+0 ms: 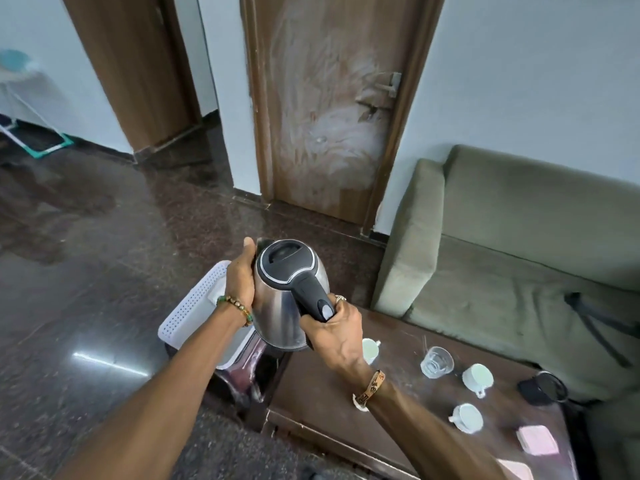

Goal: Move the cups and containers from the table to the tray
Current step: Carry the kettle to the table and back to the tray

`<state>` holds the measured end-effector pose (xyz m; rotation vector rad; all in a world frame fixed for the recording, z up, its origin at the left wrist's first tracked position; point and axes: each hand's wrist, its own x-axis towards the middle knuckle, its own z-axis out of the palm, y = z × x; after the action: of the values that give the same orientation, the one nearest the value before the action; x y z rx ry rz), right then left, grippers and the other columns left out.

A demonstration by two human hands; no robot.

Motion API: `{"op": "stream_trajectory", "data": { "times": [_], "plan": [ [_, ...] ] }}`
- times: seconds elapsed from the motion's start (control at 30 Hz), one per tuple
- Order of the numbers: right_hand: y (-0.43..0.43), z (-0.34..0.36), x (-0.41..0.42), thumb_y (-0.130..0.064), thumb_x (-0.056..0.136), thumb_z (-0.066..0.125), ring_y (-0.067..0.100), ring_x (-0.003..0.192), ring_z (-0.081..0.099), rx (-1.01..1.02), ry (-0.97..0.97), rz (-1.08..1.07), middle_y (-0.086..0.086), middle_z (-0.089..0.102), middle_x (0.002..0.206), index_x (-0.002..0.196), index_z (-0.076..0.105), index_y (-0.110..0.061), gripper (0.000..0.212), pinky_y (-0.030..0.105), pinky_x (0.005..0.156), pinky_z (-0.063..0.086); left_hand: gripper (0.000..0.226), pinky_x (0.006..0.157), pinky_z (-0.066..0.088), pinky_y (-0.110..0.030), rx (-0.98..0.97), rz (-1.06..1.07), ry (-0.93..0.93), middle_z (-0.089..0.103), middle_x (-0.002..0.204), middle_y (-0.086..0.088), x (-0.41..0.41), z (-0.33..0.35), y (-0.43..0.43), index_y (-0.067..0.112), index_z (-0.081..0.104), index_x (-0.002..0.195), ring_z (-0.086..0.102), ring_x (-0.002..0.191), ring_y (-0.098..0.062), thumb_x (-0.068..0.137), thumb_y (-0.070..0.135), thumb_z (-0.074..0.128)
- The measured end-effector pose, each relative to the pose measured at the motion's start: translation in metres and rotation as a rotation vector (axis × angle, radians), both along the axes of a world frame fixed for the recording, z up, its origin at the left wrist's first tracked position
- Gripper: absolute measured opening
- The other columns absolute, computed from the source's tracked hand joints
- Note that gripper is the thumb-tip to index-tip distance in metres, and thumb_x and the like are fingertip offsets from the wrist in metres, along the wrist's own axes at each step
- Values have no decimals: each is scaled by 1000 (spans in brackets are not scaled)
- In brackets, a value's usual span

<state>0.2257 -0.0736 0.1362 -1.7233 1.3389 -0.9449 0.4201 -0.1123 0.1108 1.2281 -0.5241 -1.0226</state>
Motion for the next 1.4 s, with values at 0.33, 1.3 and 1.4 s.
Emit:
{"op": "stream_trajectory", "data": {
  "times": [0.33,1.3,1.4],
  "plan": [
    [79,-9,-33,-42,51,56,11,47,28,10,12,-188,-9,40,46,54,45,-28,17,28,43,34,66,93,53,-47,82,-112,-146,77,86,-4,-45,3,49,22,78,74,70,86,-17,73,81,47],
    [145,-21,-309,-41,52,58,12,47,31,67,55,-592,-5,39,50,60,47,-20,25,38,44,41,50,80,50,-34,122,-384,-201,72,78,3,-363,-7,57,16,73,70,62,82,-15,93,54,51],
    [143,-22,-329,-40,52,57,11,49,29,64,49,-611,-4,37,49,66,44,-13,33,40,46,41,48,85,50,-38,110,-404,-217,72,83,-2,-385,-4,52,18,73,71,62,85,-17,94,54,50]
  ]
}}
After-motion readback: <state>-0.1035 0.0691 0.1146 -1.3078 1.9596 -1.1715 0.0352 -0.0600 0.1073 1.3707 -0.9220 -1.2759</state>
